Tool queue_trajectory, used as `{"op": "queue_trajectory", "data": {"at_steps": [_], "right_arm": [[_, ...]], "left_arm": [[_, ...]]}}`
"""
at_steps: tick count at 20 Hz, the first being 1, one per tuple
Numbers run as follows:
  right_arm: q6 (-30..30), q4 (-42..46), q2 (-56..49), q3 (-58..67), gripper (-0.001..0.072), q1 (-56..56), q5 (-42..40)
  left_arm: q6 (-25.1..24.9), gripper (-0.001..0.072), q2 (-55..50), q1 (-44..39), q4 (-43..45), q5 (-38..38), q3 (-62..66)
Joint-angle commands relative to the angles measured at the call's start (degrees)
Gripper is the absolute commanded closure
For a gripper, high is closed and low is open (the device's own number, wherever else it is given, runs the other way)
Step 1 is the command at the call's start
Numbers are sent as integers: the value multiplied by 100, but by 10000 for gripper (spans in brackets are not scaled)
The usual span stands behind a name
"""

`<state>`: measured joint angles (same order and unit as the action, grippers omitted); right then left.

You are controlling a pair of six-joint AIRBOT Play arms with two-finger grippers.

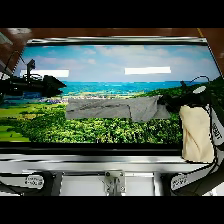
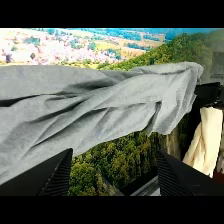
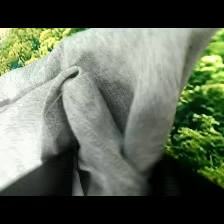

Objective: Fold the shirts.

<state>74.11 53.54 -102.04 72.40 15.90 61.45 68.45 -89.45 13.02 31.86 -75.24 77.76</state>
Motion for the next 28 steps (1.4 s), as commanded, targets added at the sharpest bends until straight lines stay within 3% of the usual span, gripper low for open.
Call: {"op": "queue_trajectory", "data": {"at_steps": [1, 2, 3, 4, 10, 13, 17, 20, 23, 26, 28], "right_arm": [[-155, -221, -118, -9, 596, -177, 83], [-195, -249, -50, -9, 656, -201, 125], [-291, -286, 76, -9, 656, -214, 256], [-341, -299, 240, -9, 657, -214, 411], [-107, -278, 1646, -9, 656, -208, 1305], [85, -205, 2186, -9, 656, -208, 1751], [273, -203, 2822, -9, 656, -208, 2457], [468, -203, 3289, -9, 656, -208, 2824], [597, -195, 3711, -9, 656, -208, 2968], [782, -205, 3858, -9, 656, -214, 2986], [817, -168, 3851, -11, 656, -282, 2949]], "left_arm": [[-87, 127, 20, -219, -63, 4, 22], [-87, 182, 15, -302, -63, 17, 22], [-90, 448, 7, -402, -63, 24, 22], [-109, 663, -4, -557, -61, 79, 20], [-168, 667, -404, -2627, -66, 1838, -4], [-146, 666, -817, -3698, -173, 2142, -2], [-153, 666, -1224, -4701, -973, 2664, -2], [15, 667, -1510, -5174, -1370, 3189, -2], [15, 666, -1987, -5558, -2542, 3331, 7], [-562, 667, -2299, -5702, -3790, 3329, 63], [-940, 668, -2170, -5475, -4092, 3322, 66]]}}
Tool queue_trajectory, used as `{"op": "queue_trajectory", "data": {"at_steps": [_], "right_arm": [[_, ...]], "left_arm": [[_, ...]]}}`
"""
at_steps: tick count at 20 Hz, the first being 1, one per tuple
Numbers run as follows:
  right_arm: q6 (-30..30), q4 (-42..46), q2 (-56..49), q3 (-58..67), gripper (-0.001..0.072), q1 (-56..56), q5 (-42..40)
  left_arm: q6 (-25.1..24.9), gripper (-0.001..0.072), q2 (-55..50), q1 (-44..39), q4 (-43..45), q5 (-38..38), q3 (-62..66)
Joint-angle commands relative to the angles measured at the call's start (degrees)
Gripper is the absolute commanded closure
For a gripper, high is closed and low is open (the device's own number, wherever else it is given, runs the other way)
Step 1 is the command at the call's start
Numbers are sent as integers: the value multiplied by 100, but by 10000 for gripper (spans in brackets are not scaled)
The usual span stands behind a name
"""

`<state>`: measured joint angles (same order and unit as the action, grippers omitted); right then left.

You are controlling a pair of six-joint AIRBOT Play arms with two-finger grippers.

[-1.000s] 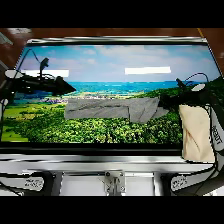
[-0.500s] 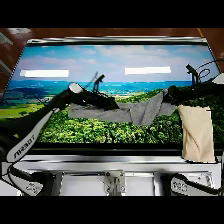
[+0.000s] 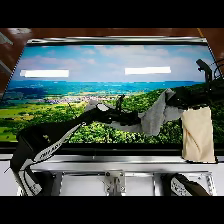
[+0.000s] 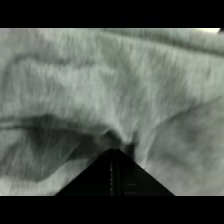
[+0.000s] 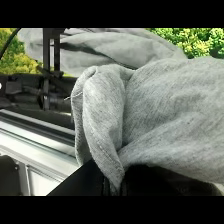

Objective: Fold the shirts.

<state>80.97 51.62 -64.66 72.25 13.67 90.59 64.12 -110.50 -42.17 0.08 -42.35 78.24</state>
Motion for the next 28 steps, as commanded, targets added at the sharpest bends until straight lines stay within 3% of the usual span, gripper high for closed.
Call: {"op": "queue_trajectory", "data": {"at_steps": [1, 7, 15, 16, 17, 18, 20, 22, 25, 28], "right_arm": [[133, 101, 111, 7, 656, -186, -44], [258, 269, -374, 7, 656, -1749, -1620], [238, -1228, -2557, 7, 646, -4035, -4717], [170, -1690, -2868, 7, 573, -4201, -5110], [57, -2299, -3134, 7, 320, -4328, -5412], [-321, -3062, -3353, 7, 118, -4402, -5574], [-1150, -4070, -3493, 7, 115, -4393, -5523], [-1432, -4011, -3344, 7, 115, -4192, -5010], [-1263, -2579, -2942, 7, 120, -3451, -3331], [-2, 262, -2415, 4, 119, -2450, -1738]], "left_arm": [[-603, 668, 70, 221, -846, 26, 15], [-511, 669, 1600, 1985, 1246, -374, 15], [-426, 668, 3956, 4229, 1458, -1353, 15], [-426, 668, 4144, 4325, 1458, -1534, 15], [-426, 668, 4312, 4374, 1478, -1696, 15], [-424, 668, 4433, 4380, 1569, -1799, 13], [-212, 668, 4538, 4306, 1893, -1906, 13], [-129, 668, 4535, 4234, 2197, -1941, -17], [-120, 668, 4498, 4218, 2577, -1917, -96], [-17, 668, 4503, 4264, 2994, -1928, -98]]}}
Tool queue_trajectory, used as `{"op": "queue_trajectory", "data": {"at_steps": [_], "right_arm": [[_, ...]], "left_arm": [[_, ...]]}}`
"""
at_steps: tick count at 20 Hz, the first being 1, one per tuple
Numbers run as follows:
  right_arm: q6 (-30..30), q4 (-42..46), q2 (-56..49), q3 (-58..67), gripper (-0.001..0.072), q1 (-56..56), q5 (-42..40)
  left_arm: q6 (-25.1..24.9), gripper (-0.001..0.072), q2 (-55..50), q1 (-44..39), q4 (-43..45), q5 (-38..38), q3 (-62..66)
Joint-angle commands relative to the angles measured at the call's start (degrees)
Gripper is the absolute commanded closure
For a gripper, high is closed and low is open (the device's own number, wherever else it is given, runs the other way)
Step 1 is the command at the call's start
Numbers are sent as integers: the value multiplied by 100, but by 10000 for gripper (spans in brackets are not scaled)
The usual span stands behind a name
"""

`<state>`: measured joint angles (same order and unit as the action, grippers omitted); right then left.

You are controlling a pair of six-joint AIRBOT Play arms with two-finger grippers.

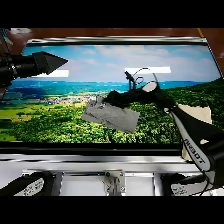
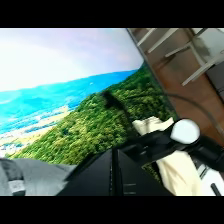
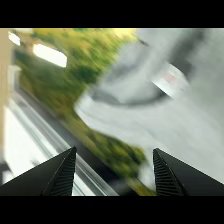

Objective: Fold the shirts.

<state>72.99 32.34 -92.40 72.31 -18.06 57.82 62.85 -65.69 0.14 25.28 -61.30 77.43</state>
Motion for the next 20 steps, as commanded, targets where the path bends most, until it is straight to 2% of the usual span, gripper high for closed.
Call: {"op": "queue_trajectory", "data": {"at_steps": [1, 2, 4, 6, 9, 14, 15, 16, 17, 18, 20], "right_arm": [[1279, 3224, 479, -9, 108, 1047, 1993], [1552, 3818, 542, -72, 11, 1355, 2315], [1569, 3449, 553, -483, 10, 1840, 2302], [1499, 2612, 546, -1121, 11, 1958, 1506], [938, 1453, 356, -1792, 11, 1587, 363], [479, 483, -57, -1810, 22, 964, -745], [350, 223, -70, -1810, 94, 931, -890], [188, -48, -70, -1801, 350, 933, -938], [50, -219, -70, -1784, 569, 946, -938], [-129, -302, -70, -1729, 658, 944, -916], [-715, -313, -66, -1416, 657, 1032, -350]], "left_arm": [[111, 668, 22, 66, 588, -33, -17], [111, 668, 22, 114, 684, -48, -15], [177, 668, 35, 254, 933, -94, -15], [468, 668, 44, 356, 1447, -94, -15], [715, 668, 42, 376, 1965, -96, -15], [848, 668, 44, 374, 1976, -96, -15], [846, 668, 44, 376, 1976, -103, -15], [841, 668, 44, 376, 1976, -116, -15], [841, 668, 44, 376, 1976, -118, -15], [841, 668, 44, 376, 1976, -118, -15], [839, 668, 44, 376, 1978, -120, -15]]}}
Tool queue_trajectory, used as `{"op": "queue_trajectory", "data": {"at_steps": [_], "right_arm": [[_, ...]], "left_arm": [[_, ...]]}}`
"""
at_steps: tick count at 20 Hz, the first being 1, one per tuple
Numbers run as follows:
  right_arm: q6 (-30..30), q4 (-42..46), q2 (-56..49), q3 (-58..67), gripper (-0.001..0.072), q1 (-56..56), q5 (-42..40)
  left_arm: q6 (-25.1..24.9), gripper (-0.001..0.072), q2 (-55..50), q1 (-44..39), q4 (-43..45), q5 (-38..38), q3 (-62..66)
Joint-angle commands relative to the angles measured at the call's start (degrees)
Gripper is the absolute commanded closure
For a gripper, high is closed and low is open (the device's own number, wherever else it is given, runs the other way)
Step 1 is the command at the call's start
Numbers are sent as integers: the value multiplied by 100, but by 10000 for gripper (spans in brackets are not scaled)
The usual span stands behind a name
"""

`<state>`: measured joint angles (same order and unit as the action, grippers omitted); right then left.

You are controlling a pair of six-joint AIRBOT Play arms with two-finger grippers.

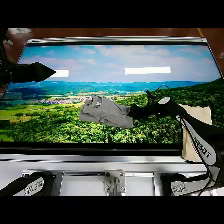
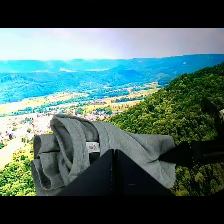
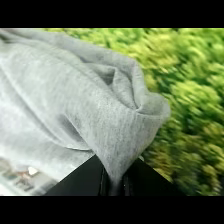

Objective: Fold the shirts.

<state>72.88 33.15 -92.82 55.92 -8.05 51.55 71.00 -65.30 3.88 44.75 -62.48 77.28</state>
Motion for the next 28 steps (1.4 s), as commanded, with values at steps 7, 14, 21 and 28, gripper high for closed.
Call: {"op": "queue_trajectory", "data": {"at_steps": [7, 14, 21, 28], "right_arm": [[179, 258, 1213, 2326, 657, 1862, 2184], [1318, 1609, 1740, 3875, 657, 4564, 4140], [1543, 4022, 1801, 3864, 657, 5368, 5499], [1987, 4581, 2124, 2949, 657, 5657, 5506]], "left_arm": [[22, 668, -17, 9, 85, 94, 0], [24, 668, -17, 2, 92, 87, 0], [24, 668, -15, 2, 85, 61, 0], [24, 668, -17, 2, 70, 31, 0]]}}
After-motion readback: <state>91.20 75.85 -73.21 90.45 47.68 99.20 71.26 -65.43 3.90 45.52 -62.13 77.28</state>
